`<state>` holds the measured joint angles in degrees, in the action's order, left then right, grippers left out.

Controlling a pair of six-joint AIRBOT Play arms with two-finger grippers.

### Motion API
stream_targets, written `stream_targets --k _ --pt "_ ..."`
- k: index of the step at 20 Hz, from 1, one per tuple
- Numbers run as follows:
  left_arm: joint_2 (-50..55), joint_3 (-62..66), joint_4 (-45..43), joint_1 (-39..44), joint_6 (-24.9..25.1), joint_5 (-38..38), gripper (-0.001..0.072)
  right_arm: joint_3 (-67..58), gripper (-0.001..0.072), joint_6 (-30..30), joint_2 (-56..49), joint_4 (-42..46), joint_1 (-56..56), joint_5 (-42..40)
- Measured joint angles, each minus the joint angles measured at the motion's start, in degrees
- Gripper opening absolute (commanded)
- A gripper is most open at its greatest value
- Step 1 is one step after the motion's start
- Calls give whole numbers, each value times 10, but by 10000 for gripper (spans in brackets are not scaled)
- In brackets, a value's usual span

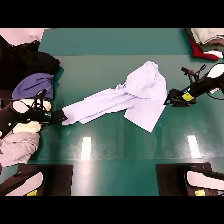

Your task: Fold the shirts.

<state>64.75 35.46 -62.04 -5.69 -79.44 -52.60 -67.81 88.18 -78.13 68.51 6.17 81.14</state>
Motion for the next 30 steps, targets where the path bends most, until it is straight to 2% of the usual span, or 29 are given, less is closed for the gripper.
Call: stream_targets --k 9,12,19,25,26,27,28,30 --pt "-7 86 -20 0 18 -81 24 0 509 1 -2 1 40 -12" --pt "-12 123 -24 0 22 -101 24 0 474 2 -22 1 52 -30" --pt "-16 147 -23 0 24 -120 24 0 473 7 -89 -5 33 -103" --pt "-16 150 -22 0 24 -124 24 0 429 12 -114 -43 28 -151" --pt "-16 150 -22 0 24 -124 25 -1 301 12 -118 -51 28 -155" --pt "-16 150 -22 0 24 -125 24 -1 138 12 -121 -53 26 -159" --pt "-16 150 -22 0 24 -126 24 0 34 12 -124 -56 24 -164" --pt "-16 150 -22 0 24 -128 24 0 19 7 -123 -58 16 -174"
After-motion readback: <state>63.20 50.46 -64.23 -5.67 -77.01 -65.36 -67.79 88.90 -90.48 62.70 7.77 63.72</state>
